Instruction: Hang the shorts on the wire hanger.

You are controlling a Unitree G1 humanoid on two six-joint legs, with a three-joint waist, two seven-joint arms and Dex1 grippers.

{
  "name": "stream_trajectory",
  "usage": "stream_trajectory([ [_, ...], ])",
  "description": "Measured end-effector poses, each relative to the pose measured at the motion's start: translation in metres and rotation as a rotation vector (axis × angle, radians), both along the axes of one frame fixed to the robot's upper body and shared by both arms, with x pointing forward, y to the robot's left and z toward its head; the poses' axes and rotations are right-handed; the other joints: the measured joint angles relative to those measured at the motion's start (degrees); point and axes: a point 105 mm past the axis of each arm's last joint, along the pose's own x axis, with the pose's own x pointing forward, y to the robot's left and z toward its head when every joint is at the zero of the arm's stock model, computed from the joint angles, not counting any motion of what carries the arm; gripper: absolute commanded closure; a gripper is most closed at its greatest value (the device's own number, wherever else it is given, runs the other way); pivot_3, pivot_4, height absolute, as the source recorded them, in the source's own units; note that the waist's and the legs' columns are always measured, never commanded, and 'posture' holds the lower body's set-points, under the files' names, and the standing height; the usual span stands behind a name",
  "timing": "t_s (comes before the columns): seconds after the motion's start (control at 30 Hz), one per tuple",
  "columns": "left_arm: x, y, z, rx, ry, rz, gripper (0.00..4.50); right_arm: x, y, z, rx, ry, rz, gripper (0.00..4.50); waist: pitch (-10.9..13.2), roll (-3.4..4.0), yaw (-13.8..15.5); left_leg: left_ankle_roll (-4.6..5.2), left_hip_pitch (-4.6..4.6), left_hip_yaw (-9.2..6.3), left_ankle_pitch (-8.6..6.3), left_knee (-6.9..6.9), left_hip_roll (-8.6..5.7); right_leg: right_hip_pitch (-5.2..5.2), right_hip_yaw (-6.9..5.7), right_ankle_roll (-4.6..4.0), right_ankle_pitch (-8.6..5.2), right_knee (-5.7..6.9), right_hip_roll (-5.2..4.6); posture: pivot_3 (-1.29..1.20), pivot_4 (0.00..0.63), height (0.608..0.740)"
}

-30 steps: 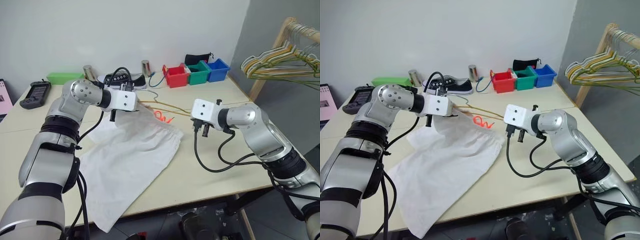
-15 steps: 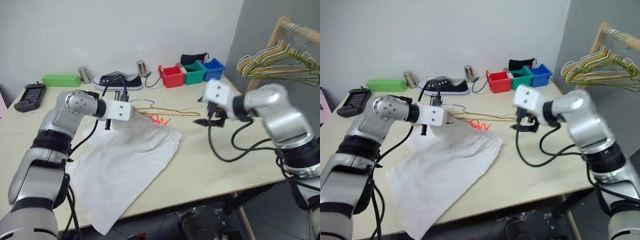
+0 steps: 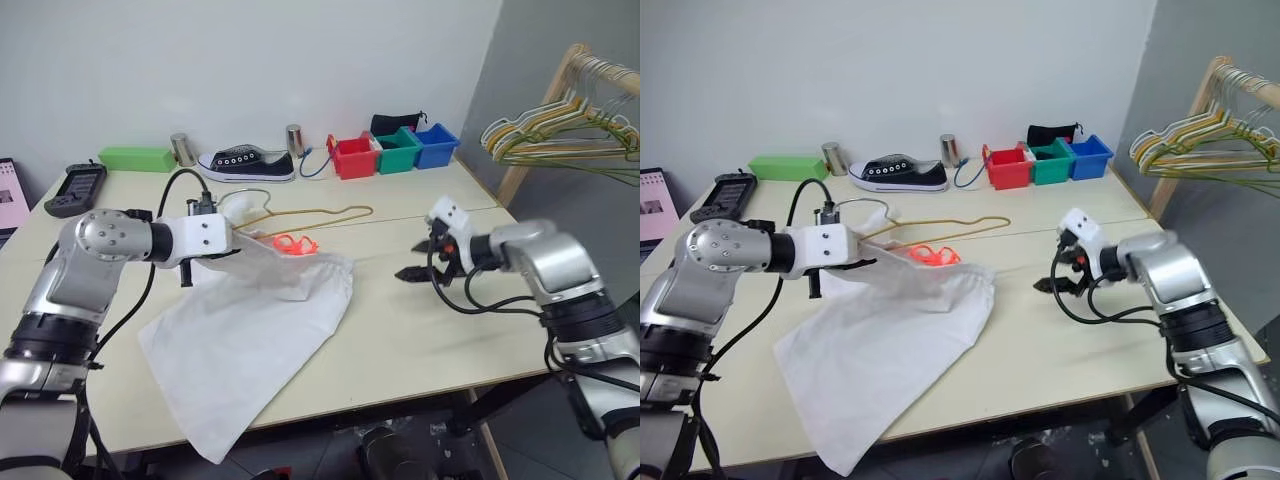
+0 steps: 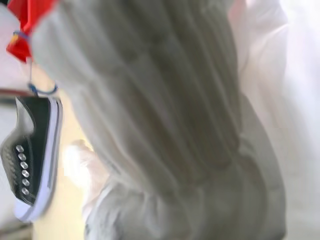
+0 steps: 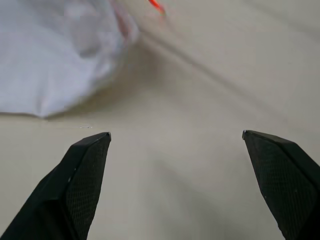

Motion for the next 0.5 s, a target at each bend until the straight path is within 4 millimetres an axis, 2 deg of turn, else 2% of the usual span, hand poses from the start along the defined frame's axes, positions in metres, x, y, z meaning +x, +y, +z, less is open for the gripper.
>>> stream_trajectory([
  [0.1,-0.001,-0.003,0.004,-0.007,-0.021,-0.002,4.44,-0.001,0.027,0.000,0.132,0.065,0.000,0.02,0.00,0.00,0.13,0.02,0.05,-0.05,0.01,0.00,0.03,0.02,-0.01,0.00,0.01,0.05,0.06,-0.14,0.005,0.740],
  [0.2,-0.002,-0.002,0.004,-0.008,-0.020,0.010,4.44,0.005,0.058,0.011,0.262,0.111,-0.014,0.02,-0.01,-0.01,0.56,0.02,0.11,-0.08,0.01,0.00,0.02,0.04,-0.01,0.00,0.02,0.07,0.08,-0.14,0.008,0.740],
  [0.27,-0.002,-0.002,0.004,-0.009,-0.022,0.011,4.44,0.005,0.072,0.015,0.300,0.123,-0.004,0.02,-0.01,-0.01,1.12,0.02,0.11,-0.10,0.01,0.00,0.02,0.05,-0.03,0.00,0.02,0.07,0.08,-0.13,0.010,0.740],
  [0.43,-0.001,-0.002,0.005,-0.010,-0.033,0.018,4.44,0.012,0.078,-0.002,0.307,0.177,-0.070,0.02,-0.04,-0.05,2.71,0.01,0.03,-0.06,0.01,0.00,0.01,0.04,-0.03,0.00,0.02,-0.07,0.08,-0.13,0.014,0.740],
  [0.5,-0.001,-0.002,0.004,-0.010,-0.033,0.019,4.44,0.013,0.077,-0.003,0.314,0.183,-0.081,0.39,-0.04,-0.05,3.18,0.02,-0.03,-0.08,0.01,-0.01,0.01,0.03,-0.06,-0.01,0.02,-0.14,0.08,-0.13,0.016,0.740],
])
